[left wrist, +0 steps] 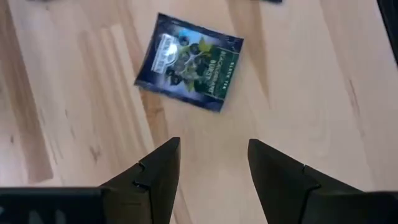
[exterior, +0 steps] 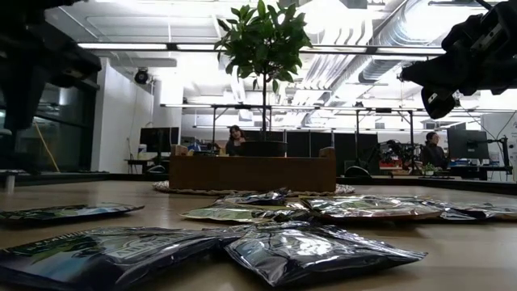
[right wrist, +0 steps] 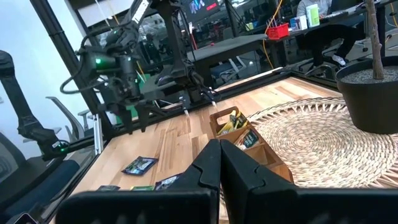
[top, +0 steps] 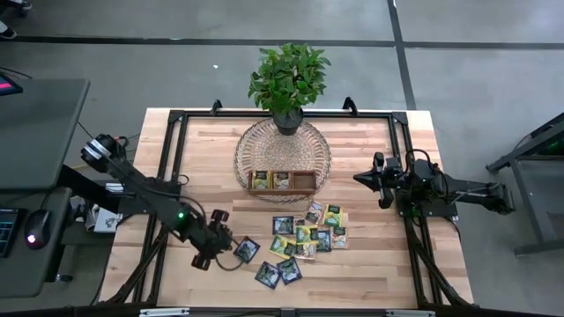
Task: Pick & Place Tea
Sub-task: Put the violet tea bag into the right section of the wooden organizer
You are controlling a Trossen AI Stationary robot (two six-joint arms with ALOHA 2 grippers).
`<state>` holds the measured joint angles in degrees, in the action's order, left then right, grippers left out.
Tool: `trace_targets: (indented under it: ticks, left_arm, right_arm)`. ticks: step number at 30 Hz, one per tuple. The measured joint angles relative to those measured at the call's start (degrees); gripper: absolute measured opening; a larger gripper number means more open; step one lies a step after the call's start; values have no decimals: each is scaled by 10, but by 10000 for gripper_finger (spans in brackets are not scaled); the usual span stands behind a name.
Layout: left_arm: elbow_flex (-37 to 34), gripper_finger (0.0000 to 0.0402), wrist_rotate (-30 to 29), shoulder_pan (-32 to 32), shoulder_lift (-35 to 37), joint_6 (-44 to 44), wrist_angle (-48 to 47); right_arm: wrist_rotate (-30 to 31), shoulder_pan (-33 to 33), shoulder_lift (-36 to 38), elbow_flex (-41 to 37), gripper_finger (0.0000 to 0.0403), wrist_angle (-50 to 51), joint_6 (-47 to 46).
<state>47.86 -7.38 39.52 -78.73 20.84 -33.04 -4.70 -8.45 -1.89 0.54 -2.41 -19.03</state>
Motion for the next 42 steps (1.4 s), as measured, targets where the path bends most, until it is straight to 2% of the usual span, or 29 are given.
trace_targets:
  ticks: [6, 20, 29, 42]
  left_arm:
    - [0, 186, -56, 37, -33, -6, 27]
    - [0, 186, -81, 40, -115, -57, 126]
    - [0, 186, -105, 40, -123, -117, 136]
    - [1, 186, -87, 40, -153, -146, 155]
  right_arm:
    - [0, 0, 0, 0, 0, 0, 0]
    - [0, 0, -3, 0, 0, 0, 0]
    - [0, 0, -3, 0, 0, 0, 0]
    - [0, 0, -3, 0, 0, 0, 0]
